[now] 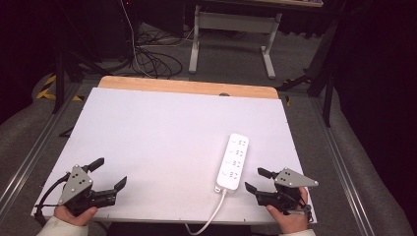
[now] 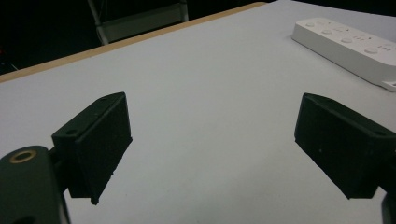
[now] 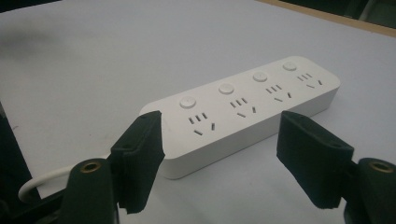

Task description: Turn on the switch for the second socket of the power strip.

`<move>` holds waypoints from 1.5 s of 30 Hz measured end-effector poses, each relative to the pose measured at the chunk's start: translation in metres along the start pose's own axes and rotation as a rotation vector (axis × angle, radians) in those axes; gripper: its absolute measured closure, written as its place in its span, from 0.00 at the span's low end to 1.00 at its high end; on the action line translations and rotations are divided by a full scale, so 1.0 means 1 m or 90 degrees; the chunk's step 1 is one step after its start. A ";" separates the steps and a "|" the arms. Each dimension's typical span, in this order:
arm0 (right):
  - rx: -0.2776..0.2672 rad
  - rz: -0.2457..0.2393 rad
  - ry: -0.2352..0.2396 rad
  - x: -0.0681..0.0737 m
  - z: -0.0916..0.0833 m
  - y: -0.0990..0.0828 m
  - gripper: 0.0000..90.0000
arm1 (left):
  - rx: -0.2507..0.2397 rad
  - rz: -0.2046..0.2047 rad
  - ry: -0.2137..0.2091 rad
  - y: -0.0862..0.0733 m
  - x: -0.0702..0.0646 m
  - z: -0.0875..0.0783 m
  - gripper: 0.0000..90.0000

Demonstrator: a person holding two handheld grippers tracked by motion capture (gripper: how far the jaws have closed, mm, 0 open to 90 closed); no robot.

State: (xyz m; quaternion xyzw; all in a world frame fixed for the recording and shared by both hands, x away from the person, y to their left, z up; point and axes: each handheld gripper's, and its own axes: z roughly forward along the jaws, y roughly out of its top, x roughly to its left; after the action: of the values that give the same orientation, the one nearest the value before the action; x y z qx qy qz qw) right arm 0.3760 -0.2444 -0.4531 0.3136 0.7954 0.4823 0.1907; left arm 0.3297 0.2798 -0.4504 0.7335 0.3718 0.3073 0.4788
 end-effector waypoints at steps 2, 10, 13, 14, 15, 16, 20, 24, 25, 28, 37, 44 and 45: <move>0.006 -0.005 0.000 0.000 -0.001 0.001 0.38 | 0.000 0.002 0.002 0.000 0.000 0.000 0.13; 0.005 0.001 0.006 -0.001 -0.002 0.006 0.39 | 0.001 0.003 0.006 0.000 -0.001 0.000 0.13; 0.008 0.007 0.010 -0.002 -0.002 0.010 0.39 | 0.004 0.006 0.008 0.000 0.000 0.000 0.12; 0.008 0.007 0.010 -0.002 -0.002 0.010 0.39 | 0.005 0.009 0.009 0.000 0.000 0.000 0.12; 0.009 0.007 0.011 -0.002 -0.002 0.012 0.39 | 0.006 0.005 0.008 0.000 -0.001 0.000 0.13; 0.011 0.006 0.014 -0.002 -0.001 0.016 0.39 | 0.006 0.005 0.009 0.000 -0.001 0.001 0.13; 0.015 0.000 0.016 -0.001 0.000 0.020 0.39 | 0.008 0.006 0.011 0.000 -0.001 0.001 0.13; 0.016 -0.005 0.017 -0.002 0.001 0.028 0.39 | 0.009 0.007 0.013 0.000 -0.002 0.001 0.13; 0.015 -0.008 0.018 -0.002 0.002 0.030 0.39 | 0.010 0.007 0.015 0.000 -0.002 0.001 0.13; 0.012 -0.014 0.018 -0.001 0.003 0.037 0.39 | 0.013 0.008 0.015 0.000 -0.002 0.001 0.13; 0.005 -0.029 0.024 0.001 0.013 0.055 0.40 | 0.016 0.009 0.018 0.000 -0.002 0.002 0.13; 0.008 -0.041 0.031 0.004 0.022 0.066 0.40 | 0.015 0.009 0.018 0.000 -0.002 0.002 0.13; 0.006 -0.042 0.033 0.004 0.023 0.068 0.40 | 0.015 0.009 0.019 0.000 -0.002 0.002 0.13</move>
State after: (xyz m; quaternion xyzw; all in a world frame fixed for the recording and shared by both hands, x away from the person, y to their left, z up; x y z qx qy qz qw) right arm 0.4083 -0.2040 -0.4039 0.2759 0.8122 0.4798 0.1845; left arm 0.3301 0.2775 -0.4512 0.7372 0.3771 0.3169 0.4625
